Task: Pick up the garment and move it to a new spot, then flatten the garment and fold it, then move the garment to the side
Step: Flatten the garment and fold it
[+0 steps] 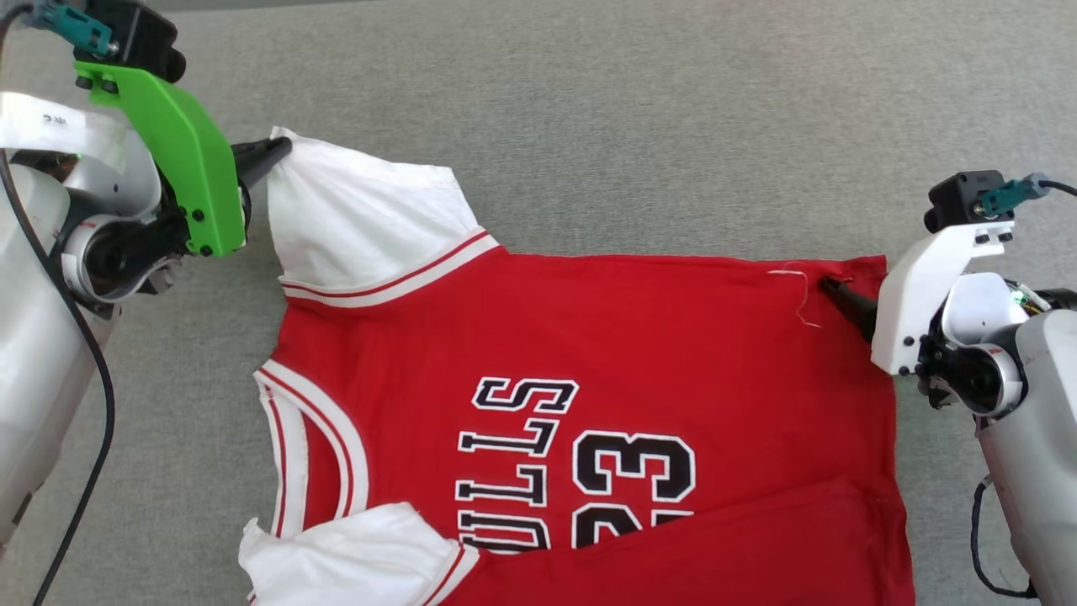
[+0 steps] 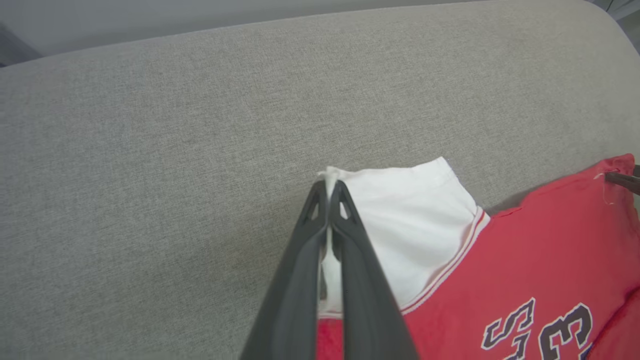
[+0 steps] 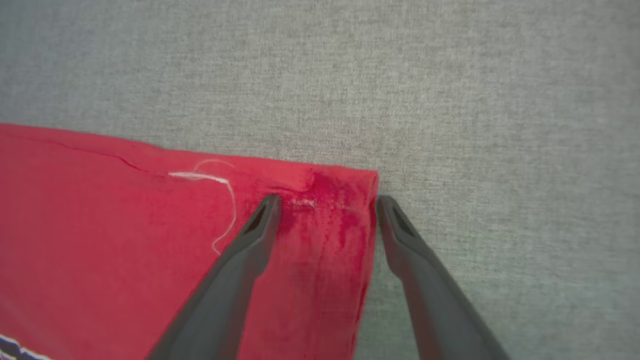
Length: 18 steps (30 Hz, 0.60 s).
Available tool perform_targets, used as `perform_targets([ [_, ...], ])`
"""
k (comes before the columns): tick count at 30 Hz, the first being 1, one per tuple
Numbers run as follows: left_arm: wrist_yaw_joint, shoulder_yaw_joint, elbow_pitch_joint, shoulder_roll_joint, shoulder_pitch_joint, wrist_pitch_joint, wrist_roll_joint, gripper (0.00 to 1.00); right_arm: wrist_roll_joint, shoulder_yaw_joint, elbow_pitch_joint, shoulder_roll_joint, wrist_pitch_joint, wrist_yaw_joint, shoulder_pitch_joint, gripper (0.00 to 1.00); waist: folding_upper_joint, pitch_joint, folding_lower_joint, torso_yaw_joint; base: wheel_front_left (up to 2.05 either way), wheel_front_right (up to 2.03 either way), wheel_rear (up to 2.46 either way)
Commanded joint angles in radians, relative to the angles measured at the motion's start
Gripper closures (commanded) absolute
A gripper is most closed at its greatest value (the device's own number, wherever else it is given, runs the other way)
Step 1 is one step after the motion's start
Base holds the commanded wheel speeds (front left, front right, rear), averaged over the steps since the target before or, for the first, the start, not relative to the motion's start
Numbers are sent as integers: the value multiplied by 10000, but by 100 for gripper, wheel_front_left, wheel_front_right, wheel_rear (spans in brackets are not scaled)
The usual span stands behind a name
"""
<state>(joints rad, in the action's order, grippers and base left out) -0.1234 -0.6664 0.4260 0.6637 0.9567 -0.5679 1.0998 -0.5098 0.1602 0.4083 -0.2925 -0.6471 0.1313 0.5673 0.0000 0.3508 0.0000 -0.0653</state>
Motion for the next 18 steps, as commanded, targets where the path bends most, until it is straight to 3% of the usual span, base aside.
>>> perform_targets([
  [1,-17,19,-98,67,-215,57,33,100,-27,167,259,-16,-193,-6,182,0,0,159,0,206,0,0,0],
  [6,22,94,-253,108,-413,184,144,100,-125,728,1358,123,-1438,-6,313,3,0,277,0,254,0,0,0],
  [7,25,102,-261,111,-439,204,158,100,-167,817,1470,145,-1635,-6,311,53,0,269,0,259,0,0,0],
  [9,24,130,-286,105,-514,257,220,100,-270,938,1616,157,-1901,-6,325,100,0,221,0,265,0,0,0],
  [18,32,377,-501,284,-1286,1027,442,100,-423,120,760,-367,-1355,-6,611,100,0,-853,0,362,0,0,0],
])
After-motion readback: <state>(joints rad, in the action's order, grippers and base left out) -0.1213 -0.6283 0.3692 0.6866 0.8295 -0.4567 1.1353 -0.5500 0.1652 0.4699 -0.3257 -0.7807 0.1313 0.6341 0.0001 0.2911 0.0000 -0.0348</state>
